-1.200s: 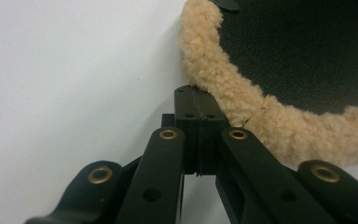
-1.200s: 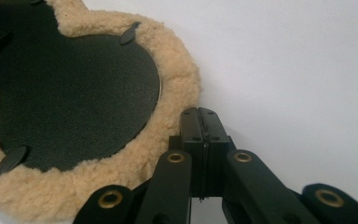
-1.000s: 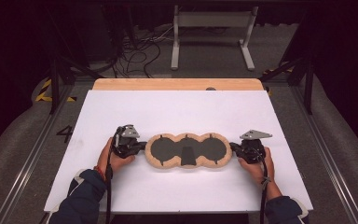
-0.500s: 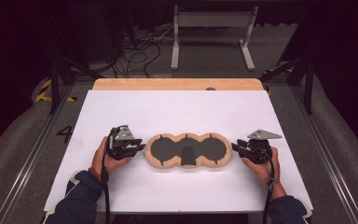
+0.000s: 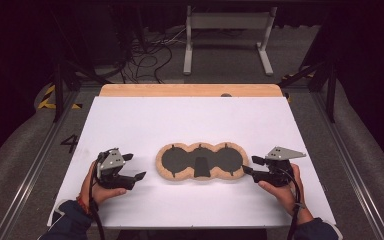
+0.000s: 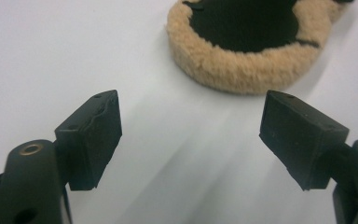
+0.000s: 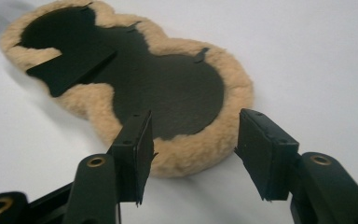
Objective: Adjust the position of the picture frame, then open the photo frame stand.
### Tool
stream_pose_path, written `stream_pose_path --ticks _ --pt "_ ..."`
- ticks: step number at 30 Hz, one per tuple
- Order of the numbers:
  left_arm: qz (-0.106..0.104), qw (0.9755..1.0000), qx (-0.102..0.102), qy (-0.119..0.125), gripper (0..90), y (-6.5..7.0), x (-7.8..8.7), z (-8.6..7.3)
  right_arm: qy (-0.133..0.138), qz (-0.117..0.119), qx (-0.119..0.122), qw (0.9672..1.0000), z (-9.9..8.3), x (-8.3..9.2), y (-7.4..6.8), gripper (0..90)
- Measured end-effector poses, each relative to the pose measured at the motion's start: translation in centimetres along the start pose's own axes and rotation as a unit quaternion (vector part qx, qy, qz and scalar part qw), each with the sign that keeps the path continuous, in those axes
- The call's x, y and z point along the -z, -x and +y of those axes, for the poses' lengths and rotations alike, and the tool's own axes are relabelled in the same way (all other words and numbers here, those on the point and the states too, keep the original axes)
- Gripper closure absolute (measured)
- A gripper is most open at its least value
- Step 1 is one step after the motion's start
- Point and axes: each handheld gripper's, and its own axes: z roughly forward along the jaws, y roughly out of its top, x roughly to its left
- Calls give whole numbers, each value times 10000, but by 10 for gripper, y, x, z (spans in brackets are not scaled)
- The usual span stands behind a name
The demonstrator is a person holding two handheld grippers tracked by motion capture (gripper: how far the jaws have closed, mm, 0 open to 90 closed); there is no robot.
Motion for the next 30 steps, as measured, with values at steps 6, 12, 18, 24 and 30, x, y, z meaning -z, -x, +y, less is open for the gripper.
stream_pose_path --ticks 6,12,18,24,30 --pt "31 9998 194 41 154 5 18 -22 -123 138 142 9997 -3 2 -15 447" --pt "-66 9998 135 -108 154 14 19 -32 -218 531 268 9980 -2 -4 -35 454" --pt "-37 9998 187 -64 154 13 21 -33 -468 794 523 9944 1 -18 -52 534" --pt "-75 9996 254 -43 152 10 17 -32 -790 1039 543 9900 4 -37 -65 549" --pt "-80 9998 162 -68 153 13 15 -31 -905 1212 376 9878 4 -48 -66 548"
